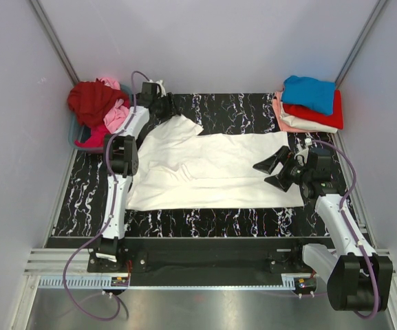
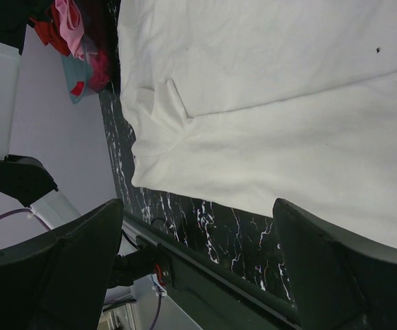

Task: Fold and stack the t-shirts
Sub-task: Fold the tshirt

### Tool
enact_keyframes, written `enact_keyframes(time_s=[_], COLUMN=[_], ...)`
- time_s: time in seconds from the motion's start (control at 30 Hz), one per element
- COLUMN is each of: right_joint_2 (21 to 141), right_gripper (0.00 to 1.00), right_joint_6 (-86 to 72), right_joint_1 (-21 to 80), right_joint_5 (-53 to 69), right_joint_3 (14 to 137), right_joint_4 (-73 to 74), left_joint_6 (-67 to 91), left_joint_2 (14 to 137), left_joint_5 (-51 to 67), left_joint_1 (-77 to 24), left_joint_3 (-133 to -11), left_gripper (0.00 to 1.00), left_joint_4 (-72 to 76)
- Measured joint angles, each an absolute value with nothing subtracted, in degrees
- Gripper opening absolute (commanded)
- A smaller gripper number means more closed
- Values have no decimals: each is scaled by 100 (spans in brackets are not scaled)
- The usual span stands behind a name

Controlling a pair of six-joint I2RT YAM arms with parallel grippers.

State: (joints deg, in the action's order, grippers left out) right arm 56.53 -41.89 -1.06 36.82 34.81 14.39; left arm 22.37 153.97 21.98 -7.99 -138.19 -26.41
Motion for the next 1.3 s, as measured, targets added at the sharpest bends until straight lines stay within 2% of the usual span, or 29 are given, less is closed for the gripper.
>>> enact_keyframes(time_s=[0.03, 0.07, 0.27, 0.47, 0.6, 0.73, 0.83, 0.97, 1.13, 1.17, 1.3], right_joint_2=[5653, 5653, 5680, 6016, 6353, 6941, 7931, 9054, 10523, 10827, 11998], right_gripper=[97, 97, 97, 96, 96, 93, 89, 82, 73, 68, 65], right_joint_6=[-4198, -4204, -4189, -3983, -3734, -3535, -3374, -3273, -3048, -2987, -2742], right_joint_1=[-106, -106, -106, -106, -104, -102, -102, -102, -102, -102, -102], right_joint_5=[3695, 3706, 3684, 3389, 2862, 1892, 1173, 519, -239, -388, -932], right_joint_3=[3481, 3481, 3481, 3677, 4248, 5408, 6659, 7638, 8923, 9170, 10285], right_joint_4=[1435, 1435, 1426, 1710, 2257, 2965, 3323, 3771, 4080, 4158, 4484], left_joint_6=[2220, 2196, 2198, 2235, 2351, 2429, 2469, 2443, 2333, 2279, 2119], left_joint_2=[15393, 15393, 15393, 15139, 14215, 13225, 12234, 11535, 11004, 10932, 10750], left_joint_5=[2191, 2178, 2152, 2143, 2038, 1879, 1758, 1424, 1083, 1033, 934], left_joint_1=[-803, -812, -851, -878, -897, -928, -980, -1153, -1468, -1531, -1656], left_joint_3=[-13806, -13788, -13712, -13260, -11764, -10567, -10003, -9889, -9638, -9520, -9052], left_gripper=[46, 36, 1, 0, 0, 0, 0, 0, 0, 0, 0], left_joint_4=[-2689, -2703, -2801, -2637, -2438, -2571, -2764, -3022, -3444, -3500, -3693])
